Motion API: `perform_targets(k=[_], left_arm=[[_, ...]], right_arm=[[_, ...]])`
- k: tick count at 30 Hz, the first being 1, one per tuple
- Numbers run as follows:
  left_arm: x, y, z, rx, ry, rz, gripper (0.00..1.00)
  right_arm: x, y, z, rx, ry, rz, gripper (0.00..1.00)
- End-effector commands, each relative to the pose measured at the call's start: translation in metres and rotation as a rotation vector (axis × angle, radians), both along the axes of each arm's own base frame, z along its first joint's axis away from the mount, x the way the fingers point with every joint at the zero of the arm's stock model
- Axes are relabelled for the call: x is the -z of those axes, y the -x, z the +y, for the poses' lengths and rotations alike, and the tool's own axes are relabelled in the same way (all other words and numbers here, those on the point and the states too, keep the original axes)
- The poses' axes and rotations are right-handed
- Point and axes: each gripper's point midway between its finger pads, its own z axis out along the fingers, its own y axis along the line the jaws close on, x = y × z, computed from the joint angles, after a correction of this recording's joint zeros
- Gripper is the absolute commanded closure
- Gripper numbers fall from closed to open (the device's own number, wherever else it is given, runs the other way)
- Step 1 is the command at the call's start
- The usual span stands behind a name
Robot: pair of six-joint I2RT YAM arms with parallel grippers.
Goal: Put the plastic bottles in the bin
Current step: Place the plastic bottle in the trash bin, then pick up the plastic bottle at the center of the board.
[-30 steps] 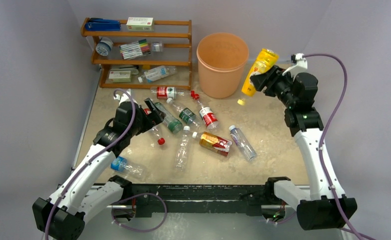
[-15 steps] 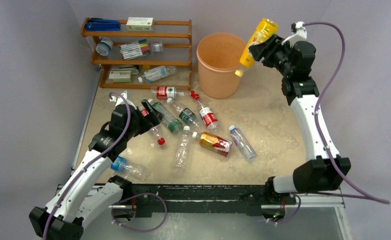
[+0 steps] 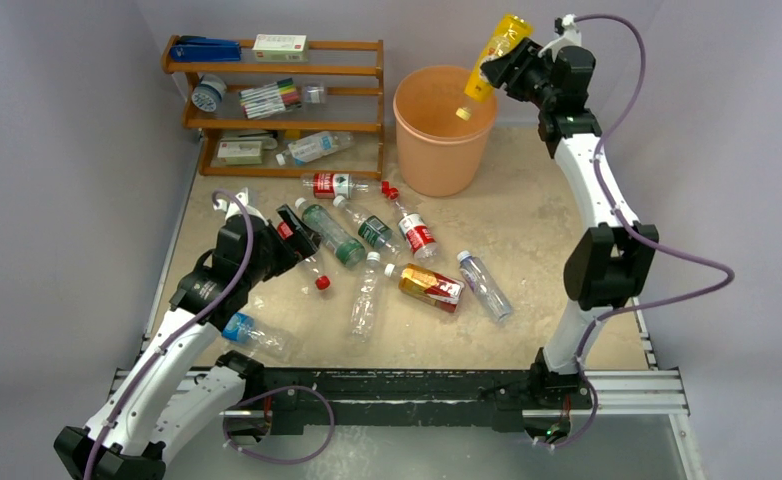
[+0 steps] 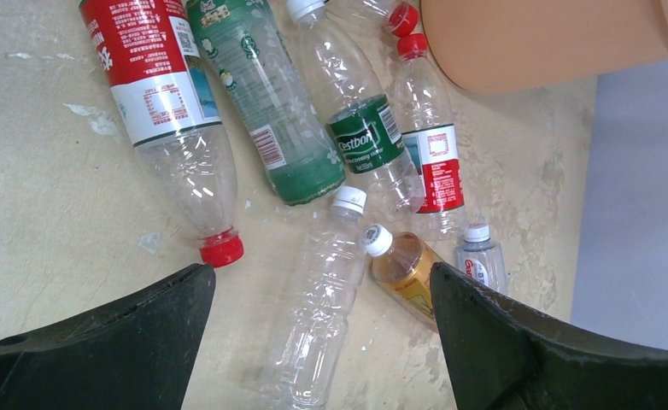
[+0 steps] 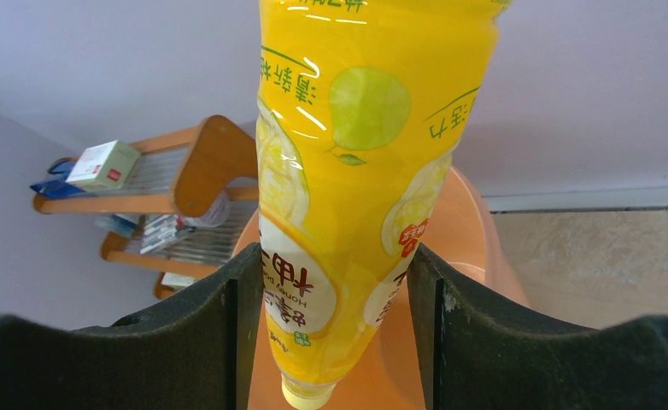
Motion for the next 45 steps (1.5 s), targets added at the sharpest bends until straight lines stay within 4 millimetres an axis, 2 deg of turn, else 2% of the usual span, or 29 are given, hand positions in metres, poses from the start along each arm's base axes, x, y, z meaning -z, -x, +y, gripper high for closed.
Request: perform_targets(k=[1, 7, 11, 14, 20, 22, 25, 26, 30, 38, 45], left_arm=[[-0.022, -0.002, 0.001, -0.014, 0.018, -0.052, 0.03], [-0.023, -0.002, 0.002, -0.021, 0.020, -0.054, 0.03], [-0.022, -0.002, 0.002, -0.020, 0.019, -0.052, 0.03], [-0.021, -0.001, 0.002, -0.020, 0.015, -0.049, 0.03], [-0.020, -0.001, 0.003, -0.024, 0.011, -0.049, 0.03], [-0.020, -0.001, 0.003, -0.021, 0.010, -0.048, 0.03], [-0.017, -0.001, 0.003, -0.019, 0.005, -0.044, 0.03], [-0.016, 0.000, 0.003, -0.016, 0.004, -0.043, 0.03], [-0.009, 0.002, 0.001, 0.001, -0.006, -0.017, 0.03], [-0.015, 0.008, 0.006, -0.015, 0.012, -0.054, 0.03], [-0.023, 0.013, 0.001, 0.007, 0.074, -0.108, 0.03]], right_arm=[[-0.036, -0.008, 0.014, -0.046, -0.016, -0.093, 0.57], [-0.023, -0.017, 0.028, -0.050, 0.017, -0.068, 0.51], [-0.014, -0.019, 0.040, -0.054, 0.050, -0.041, 0.32], [-0.011, -0.013, 0.041, -0.042, 0.062, -0.032, 0.19], [-0.014, 0.007, 0.037, -0.027, 0.084, -0.032, 0.13], [-0.017, 0.020, 0.034, -0.026, 0.100, -0.042, 0.13], [-0.008, 0.046, 0.031, -0.032, 0.118, -0.027, 0.11], [-0.014, 0.061, 0.029, -0.033, 0.124, -0.041, 0.11], [-0.002, 0.104, 0.022, -0.036, 0.154, -0.025, 0.07], [0.035, 0.176, 0.012, -0.070, 0.223, 0.051, 0.05], [0.076, 0.228, 0.022, -0.174, 0.188, 0.122, 0.00]])
